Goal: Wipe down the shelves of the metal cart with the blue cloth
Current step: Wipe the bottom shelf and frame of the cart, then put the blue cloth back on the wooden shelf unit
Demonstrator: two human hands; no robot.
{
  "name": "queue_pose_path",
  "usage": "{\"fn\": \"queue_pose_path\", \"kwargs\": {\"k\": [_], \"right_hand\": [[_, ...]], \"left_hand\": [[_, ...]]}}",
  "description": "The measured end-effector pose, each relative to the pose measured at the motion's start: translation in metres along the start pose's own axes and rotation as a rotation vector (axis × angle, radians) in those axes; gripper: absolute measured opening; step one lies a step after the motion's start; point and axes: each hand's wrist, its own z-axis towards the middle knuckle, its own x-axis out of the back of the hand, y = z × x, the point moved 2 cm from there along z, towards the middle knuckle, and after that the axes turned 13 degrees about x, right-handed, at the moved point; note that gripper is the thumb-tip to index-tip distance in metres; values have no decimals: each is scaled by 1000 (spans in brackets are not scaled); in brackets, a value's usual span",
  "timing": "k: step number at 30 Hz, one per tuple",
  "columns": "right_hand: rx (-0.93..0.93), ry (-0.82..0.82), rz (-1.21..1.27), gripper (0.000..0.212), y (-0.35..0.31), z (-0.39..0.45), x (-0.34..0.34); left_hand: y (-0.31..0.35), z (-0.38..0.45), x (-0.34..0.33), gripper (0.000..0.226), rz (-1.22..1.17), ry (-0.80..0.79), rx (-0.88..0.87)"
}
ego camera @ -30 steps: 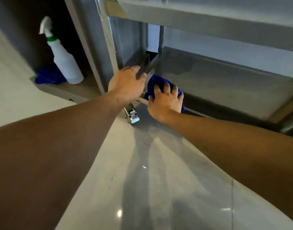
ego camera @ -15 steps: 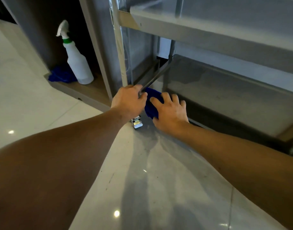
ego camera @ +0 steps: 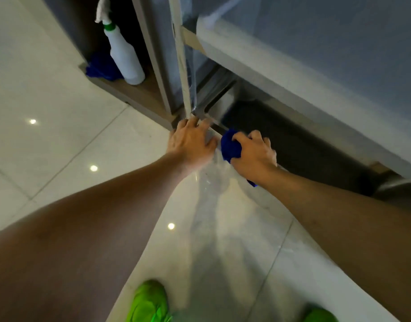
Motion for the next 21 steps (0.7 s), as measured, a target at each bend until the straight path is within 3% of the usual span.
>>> {"fn": "queue_pose_path", "kwargs": {"k": [3,13,21], "right_hand": [[-17,-12,14,57,-25,-24,32],[-75,-54,103,60,-143,-134,212],[-24,39,54,57,-254,-167,385]], "left_hand": [[6,-25,46,53,37,-19,11],[47,-105,283,51,15,-52,59],[69,-137,479,45,15,21,-10]]}}
